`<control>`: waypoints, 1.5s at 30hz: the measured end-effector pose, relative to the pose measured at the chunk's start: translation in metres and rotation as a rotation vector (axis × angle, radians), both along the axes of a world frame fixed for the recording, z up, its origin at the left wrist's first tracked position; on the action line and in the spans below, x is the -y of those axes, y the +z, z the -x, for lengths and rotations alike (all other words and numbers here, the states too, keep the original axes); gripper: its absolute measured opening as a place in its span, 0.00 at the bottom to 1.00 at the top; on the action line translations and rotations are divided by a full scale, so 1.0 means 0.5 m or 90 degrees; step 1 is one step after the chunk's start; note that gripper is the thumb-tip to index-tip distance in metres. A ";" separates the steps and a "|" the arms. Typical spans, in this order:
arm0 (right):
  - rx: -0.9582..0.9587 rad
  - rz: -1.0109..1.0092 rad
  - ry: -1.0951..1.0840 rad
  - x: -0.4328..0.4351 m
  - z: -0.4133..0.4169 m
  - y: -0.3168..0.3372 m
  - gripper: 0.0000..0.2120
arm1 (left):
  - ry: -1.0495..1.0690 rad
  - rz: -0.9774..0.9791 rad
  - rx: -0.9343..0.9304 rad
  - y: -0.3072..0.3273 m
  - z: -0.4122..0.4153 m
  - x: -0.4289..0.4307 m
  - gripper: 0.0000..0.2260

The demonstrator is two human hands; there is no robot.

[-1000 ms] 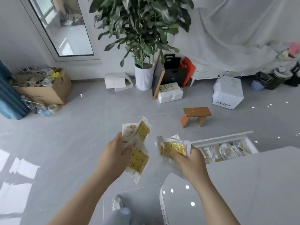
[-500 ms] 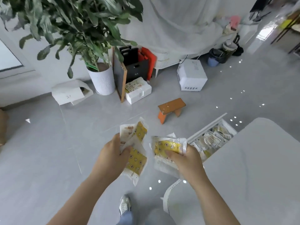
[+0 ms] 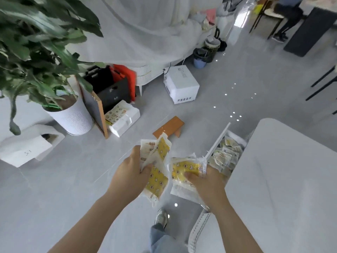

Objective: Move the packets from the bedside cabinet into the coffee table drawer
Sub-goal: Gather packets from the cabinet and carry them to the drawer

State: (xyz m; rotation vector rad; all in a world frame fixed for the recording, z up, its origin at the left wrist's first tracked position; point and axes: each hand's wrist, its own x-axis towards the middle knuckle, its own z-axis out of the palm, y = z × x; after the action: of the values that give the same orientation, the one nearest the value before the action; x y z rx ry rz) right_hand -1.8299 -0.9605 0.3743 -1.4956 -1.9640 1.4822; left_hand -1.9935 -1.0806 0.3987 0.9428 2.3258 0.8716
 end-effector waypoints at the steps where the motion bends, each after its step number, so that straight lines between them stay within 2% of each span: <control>1: -0.005 0.002 -0.009 -0.023 0.011 -0.001 0.15 | -0.015 0.000 0.001 -0.001 0.015 -0.028 0.09; 6: -0.005 -0.012 -0.040 -0.128 0.049 0.010 0.09 | -0.068 -0.006 0.002 -0.005 0.068 -0.157 0.10; 11: 0.000 -0.013 -0.121 -0.210 0.066 0.008 0.04 | -0.152 0.002 0.015 -0.009 0.112 -0.272 0.17; 14: 0.002 0.012 -0.170 -0.245 0.082 -0.002 0.06 | -0.193 0.005 0.032 -0.019 0.145 -0.346 0.17; 23: 0.018 0.027 -0.406 -0.327 0.160 -0.022 0.01 | -0.403 -0.016 0.023 -0.056 0.276 -0.577 0.14; 27: 0.035 0.049 -0.501 -0.342 0.200 -0.027 0.02 | -0.515 0.025 0.017 -0.061 0.314 -0.658 0.14; 31: 0.073 0.080 -0.609 -0.332 0.203 -0.048 0.08 | -0.619 0.070 0.029 -0.058 0.297 -0.718 0.14; 35: 0.050 0.125 -0.716 -0.326 0.177 -0.062 0.04 | -0.675 0.103 0.044 -0.081 0.256 -0.778 0.14; 39: 0.022 0.159 -0.788 -0.347 0.127 -0.088 0.07 | -0.744 0.144 0.024 -0.106 0.186 -0.844 0.13; 45: 0.048 0.174 -0.866 -0.380 0.020 -0.135 0.05 | -0.848 0.185 -0.041 -0.143 0.067 -0.945 0.18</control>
State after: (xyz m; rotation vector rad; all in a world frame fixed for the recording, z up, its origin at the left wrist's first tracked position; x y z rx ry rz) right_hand -1.8399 -0.7707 0.3070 -2.2302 -0.3578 0.9857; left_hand -2.0270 -0.6082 0.3272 1.9391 1.2564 -0.0624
